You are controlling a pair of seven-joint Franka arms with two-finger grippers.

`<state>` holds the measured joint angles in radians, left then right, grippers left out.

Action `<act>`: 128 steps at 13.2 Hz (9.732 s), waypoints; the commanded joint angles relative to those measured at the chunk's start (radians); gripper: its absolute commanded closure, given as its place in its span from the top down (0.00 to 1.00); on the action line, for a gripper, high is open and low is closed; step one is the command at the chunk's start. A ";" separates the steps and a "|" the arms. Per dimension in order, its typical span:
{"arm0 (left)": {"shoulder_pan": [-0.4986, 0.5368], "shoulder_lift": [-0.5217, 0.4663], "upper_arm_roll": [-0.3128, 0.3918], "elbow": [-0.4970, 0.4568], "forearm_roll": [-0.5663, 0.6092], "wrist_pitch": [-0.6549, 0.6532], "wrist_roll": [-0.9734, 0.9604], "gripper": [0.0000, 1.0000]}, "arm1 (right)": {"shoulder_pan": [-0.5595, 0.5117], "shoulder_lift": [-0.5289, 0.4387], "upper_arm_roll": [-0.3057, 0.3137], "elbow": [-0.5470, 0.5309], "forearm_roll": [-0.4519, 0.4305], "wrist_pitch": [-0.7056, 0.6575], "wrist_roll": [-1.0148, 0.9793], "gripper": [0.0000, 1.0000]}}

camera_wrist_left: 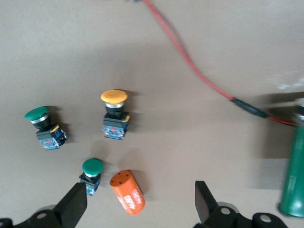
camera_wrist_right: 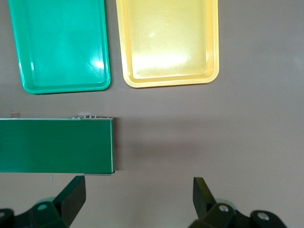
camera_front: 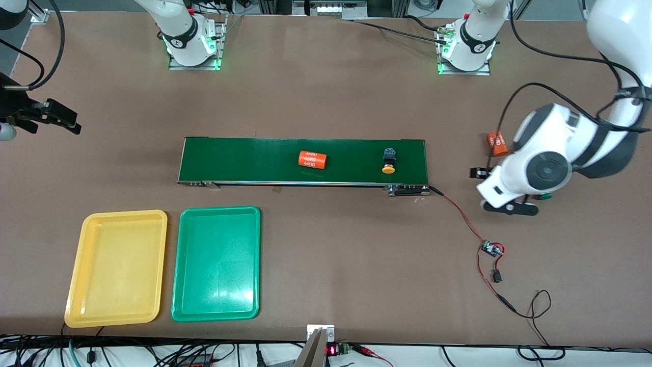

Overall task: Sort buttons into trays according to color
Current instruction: 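Grasp the second yellow-capped button with the left gripper, then set the second yellow button on the green belt with the left gripper, then grasp the second orange cylinder with the left gripper while the right gripper reaches out, then place the cylinder on the belt while the right gripper grasps a yellow button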

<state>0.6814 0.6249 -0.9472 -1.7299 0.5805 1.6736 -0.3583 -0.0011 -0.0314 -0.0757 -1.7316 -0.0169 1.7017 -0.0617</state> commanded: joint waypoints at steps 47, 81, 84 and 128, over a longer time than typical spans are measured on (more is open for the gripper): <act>-0.324 0.004 -0.044 0.091 -0.177 -0.067 -0.300 1.00 | -0.008 0.005 0.008 0.026 -0.014 -0.002 0.014 1.00; -0.537 -0.416 0.917 -0.827 -0.453 0.862 0.312 0.47 | 0.023 0.099 0.014 0.026 0.121 0.016 0.020 1.00; -0.536 -0.444 0.915 -0.807 -0.452 0.835 0.434 0.22 | 0.105 0.155 0.014 0.026 0.104 0.064 0.020 1.00; -0.707 -0.418 1.008 -0.434 -0.499 0.331 0.605 1.00 | 0.593 0.450 0.086 -0.250 0.074 0.553 0.675 0.42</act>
<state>-0.0208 0.1984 0.0023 -2.1326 0.0976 2.0095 0.2513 0.5964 0.4255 0.0109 -1.9747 0.0678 2.2420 0.6168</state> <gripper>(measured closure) 0.000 0.286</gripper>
